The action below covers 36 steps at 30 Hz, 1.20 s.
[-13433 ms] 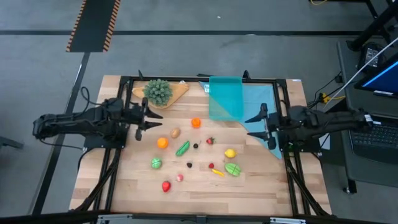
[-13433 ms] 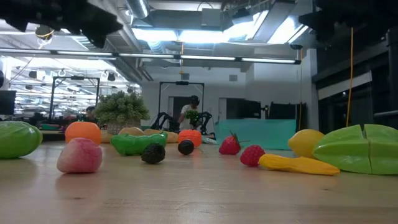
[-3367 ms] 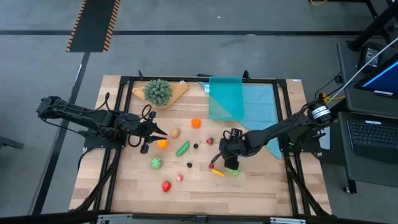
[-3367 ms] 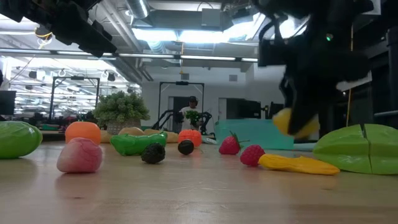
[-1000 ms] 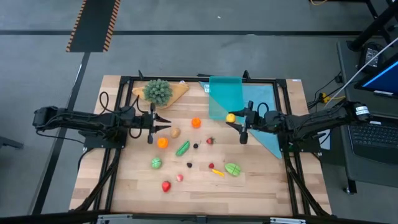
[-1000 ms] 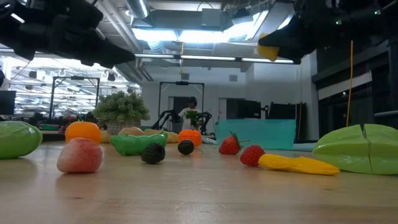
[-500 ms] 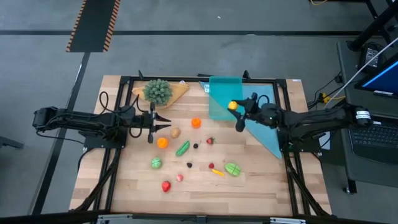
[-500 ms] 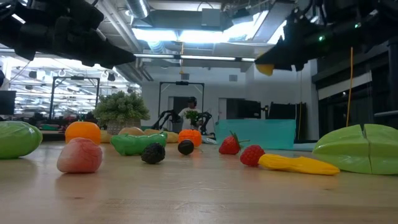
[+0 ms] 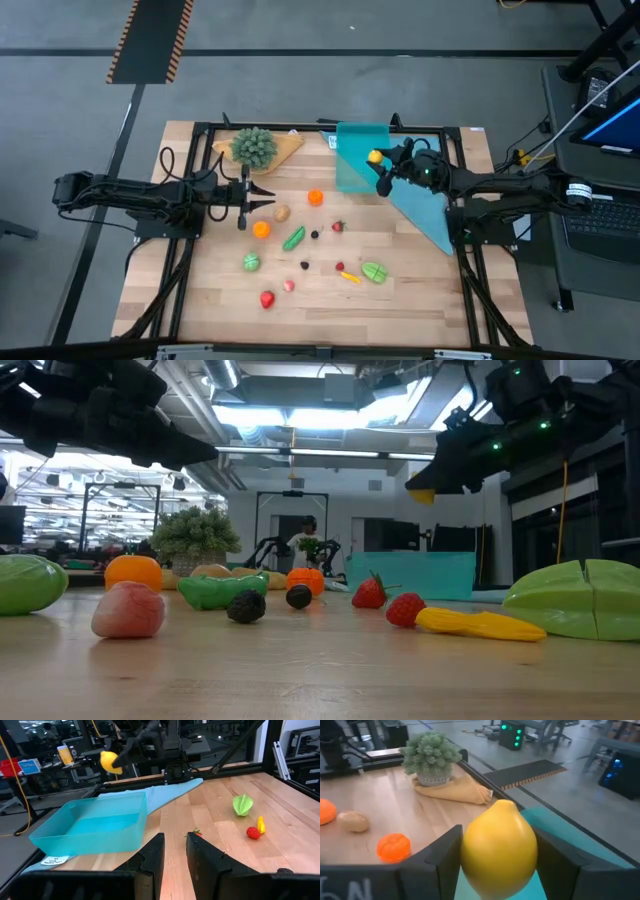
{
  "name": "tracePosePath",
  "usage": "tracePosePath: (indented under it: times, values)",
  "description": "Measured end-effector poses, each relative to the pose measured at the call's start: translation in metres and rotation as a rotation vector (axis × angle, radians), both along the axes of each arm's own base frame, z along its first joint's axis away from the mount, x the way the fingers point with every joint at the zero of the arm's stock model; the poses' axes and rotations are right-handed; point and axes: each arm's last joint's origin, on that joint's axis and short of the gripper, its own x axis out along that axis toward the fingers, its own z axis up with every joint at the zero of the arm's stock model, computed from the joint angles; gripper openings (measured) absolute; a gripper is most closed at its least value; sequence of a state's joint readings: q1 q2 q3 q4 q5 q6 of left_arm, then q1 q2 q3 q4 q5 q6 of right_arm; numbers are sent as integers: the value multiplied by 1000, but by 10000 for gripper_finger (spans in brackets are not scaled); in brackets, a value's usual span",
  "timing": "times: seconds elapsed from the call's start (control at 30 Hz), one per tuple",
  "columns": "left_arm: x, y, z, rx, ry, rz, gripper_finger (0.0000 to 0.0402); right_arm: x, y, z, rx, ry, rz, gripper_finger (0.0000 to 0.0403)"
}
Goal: Pick and placing Produce into tupperware
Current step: Put the yellow lemon into the blue bin
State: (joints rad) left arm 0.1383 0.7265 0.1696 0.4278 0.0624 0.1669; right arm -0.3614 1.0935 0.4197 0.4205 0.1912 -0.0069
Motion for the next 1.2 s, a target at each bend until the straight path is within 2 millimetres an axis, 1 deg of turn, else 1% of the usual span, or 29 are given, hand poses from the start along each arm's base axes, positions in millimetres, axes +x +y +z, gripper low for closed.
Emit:
tracePosePath:
  times: [0.07, 0.23, 0.33, 0.73, 0.83, 1.07, 1.2]
  values:
    - [0, 0, 0, 0, 0, 0, 74, 0, -6, 4, -12, 11, 20, 210]
    - [0, 0, 0, 0, 0, 0, 74, -3, -24, 14, -23, 104, 20, 210]
    - [0, 0, 0, 1, 0, 0, 74, -1, -33, 18, -10, 156, 90, 210]
    - [0, 0, 0, -4, 0, 2, 74, 28, -78, 21, 93, 425, 218, 210]
    - [0, 0, 0, -4, 0, 2, 74, 36, -88, 27, 123, 471, 247, 210]
    - [0, 0, 0, -5, 0, 3, 74, 52, -100, 40, 153, 593, 306, 210]
    - [0, 0, 0, -6, 0, 3, 74, 58, -105, 41, 183, 656, 333, 210]
